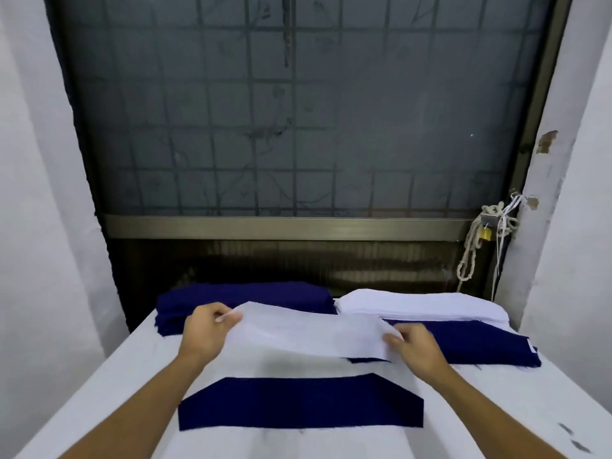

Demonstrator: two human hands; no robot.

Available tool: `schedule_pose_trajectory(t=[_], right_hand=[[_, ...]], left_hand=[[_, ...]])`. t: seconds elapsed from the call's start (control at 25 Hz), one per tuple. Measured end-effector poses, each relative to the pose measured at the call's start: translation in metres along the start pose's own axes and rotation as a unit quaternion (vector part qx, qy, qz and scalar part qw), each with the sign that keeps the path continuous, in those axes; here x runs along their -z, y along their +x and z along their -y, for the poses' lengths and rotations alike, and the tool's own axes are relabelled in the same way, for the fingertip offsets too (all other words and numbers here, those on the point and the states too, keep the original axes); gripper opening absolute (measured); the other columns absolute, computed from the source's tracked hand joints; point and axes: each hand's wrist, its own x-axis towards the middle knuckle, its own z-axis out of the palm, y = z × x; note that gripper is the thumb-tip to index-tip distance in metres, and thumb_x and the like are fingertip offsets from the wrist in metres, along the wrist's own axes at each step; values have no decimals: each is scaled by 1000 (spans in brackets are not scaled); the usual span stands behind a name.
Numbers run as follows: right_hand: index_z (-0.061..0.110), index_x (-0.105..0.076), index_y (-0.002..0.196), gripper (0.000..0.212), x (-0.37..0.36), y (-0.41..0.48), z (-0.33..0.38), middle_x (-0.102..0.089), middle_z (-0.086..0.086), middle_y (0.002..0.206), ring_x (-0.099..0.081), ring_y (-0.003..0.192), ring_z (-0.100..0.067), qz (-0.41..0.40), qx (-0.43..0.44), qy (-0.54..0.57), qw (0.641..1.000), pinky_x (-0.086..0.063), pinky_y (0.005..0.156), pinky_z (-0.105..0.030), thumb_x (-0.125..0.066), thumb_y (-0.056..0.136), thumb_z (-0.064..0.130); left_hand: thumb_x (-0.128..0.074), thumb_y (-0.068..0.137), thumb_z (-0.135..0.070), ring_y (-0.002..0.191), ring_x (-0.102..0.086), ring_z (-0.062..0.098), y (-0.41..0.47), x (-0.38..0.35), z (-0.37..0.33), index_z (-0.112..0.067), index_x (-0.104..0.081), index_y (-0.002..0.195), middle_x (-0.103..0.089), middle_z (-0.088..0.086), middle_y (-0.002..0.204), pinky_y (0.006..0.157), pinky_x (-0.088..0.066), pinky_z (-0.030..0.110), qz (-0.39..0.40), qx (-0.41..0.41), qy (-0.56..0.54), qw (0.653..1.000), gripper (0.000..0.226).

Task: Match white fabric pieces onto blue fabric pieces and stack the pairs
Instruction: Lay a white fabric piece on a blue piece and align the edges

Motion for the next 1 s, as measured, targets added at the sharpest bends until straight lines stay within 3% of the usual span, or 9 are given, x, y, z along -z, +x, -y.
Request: schedule_pose_trajectory(t=[0.08, 0.16, 0.28, 0.44, 0.72, 1.0], right_hand=[[9, -72, 78, 23, -7, -19, -14, -72, -3, 76, -67, 75, -21, -10, -40, 52, 998, -51, 67, -33, -65, 95, 23], [5, -62, 67, 33, -14, -34, -29, -61, 3, 64, -57, 65, -18, -15, -60, 72, 995, -44, 62, -32, -67, 93, 23], [11, -48, 61, 42, -27, -52, -44, -47, 2, 58, -46, 59, -18, -21, -67, 66, 995, -36, 61, -33, -67, 93, 31], [17, -39, 61, 48, -42, -63, -49, -40, 5, 55, -40, 56, -18, -56, -64, -13, 996, -37, 60, -33, -64, 92, 44], [29, -52, 63, 25, -59, -70, -60, -58, 16, 62, -47, 72, -10, -95, -21, -159, 983, -45, 64, -33, -57, 87, 33], [24, -56, 69, 22, -59, -71, -60, -60, 14, 70, -49, 78, -14, -110, -16, -124, 986, -48, 71, -37, -60, 91, 24]], left_hand=[[-76, 90, -27, 72, -64, 13, -15, 3, 24, -20, -70, 72, -71, -3, 74, 57, -47, 24, -4, 25, -11, 1000, 20], [-78, 88, -29, 72, -64, 13, -26, 4, 46, -18, -70, 75, -71, -2, 80, 53, -51, 23, 1, 68, -15, 998, 20], [-80, 85, -39, 61, -59, 18, -38, 3, 71, -8, -70, 76, -67, 3, 70, 59, -51, 32, 15, 117, 15, 993, 33], [-75, 86, -49, 74, -61, 16, -56, 3, 94, -19, -66, 79, -68, -2, 83, 64, -47, 32, 12, 146, 84, 986, 32], [-68, 91, -48, 66, -60, 14, -80, -14, 115, -28, -58, 79, -64, -6, 70, 57, -47, 30, -37, 120, 108, 986, 25], [-65, 95, -40, 75, -58, 16, -79, -16, 123, -28, -53, 101, -60, -7, 82, 61, -42, 34, -48, 118, 103, 986, 18]])
